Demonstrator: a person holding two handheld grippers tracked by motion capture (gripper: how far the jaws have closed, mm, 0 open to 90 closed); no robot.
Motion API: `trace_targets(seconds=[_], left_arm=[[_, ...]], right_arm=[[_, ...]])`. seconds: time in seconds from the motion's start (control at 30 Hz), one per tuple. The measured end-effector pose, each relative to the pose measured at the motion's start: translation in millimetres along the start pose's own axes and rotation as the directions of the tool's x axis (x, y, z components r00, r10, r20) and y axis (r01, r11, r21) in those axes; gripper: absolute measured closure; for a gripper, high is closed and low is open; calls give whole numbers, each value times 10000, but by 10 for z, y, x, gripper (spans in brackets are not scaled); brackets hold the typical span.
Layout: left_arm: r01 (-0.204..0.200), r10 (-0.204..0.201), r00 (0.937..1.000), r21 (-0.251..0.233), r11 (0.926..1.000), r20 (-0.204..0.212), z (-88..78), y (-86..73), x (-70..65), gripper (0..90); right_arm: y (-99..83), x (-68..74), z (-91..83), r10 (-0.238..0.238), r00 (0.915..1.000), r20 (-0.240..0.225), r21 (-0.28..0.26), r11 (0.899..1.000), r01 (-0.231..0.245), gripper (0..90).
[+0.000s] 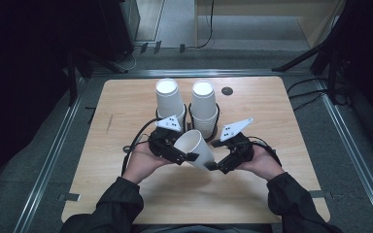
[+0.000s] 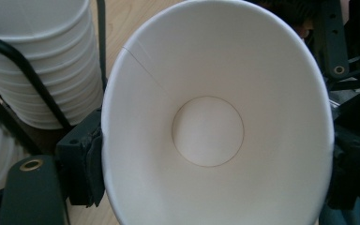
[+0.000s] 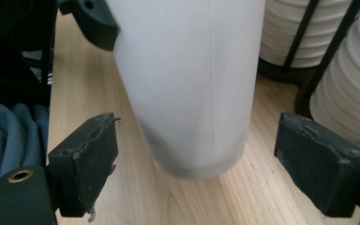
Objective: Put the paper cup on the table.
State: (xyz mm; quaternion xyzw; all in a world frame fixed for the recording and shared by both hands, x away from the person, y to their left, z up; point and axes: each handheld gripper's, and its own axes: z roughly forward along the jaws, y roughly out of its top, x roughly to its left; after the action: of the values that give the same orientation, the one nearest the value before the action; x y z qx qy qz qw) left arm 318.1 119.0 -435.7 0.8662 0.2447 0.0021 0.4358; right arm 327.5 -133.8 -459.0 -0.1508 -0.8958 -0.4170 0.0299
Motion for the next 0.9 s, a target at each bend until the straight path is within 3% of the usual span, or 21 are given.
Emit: trace_targets(seconds=[0.3, 0.4, 0.67, 0.77, 0.9], left_arm=[[-67, 73, 9999, 383, 9992, -135, -26, -25, 32, 155], [-122, 134, 9996, 506, 9986, -236, -26, -36, 41, 155], [-20, 50, 9989, 635, 9980, -472, -35, -62, 97, 155], [-157, 204, 9979, 760, 9970, -615, -23, -70, 99, 155], [-248, 322, 9974, 1121, 9934, -649, -8, -81, 98, 153]], right_arm=[[-39, 0, -58, 26, 9985, 552, -9, 10000, -26, 144], [-51, 0, -67, 244, 9959, 875, -69, 9997, -239, 145], [-78, -46, -95, 988, 9832, 1532, -317, 9950, -950, 149], [-93, -62, -79, 1182, 9700, 2123, -96, 9929, -1189, 156], [-112, -77, -83, 1230, 9687, 2154, -254, 9924, -1204, 156]])
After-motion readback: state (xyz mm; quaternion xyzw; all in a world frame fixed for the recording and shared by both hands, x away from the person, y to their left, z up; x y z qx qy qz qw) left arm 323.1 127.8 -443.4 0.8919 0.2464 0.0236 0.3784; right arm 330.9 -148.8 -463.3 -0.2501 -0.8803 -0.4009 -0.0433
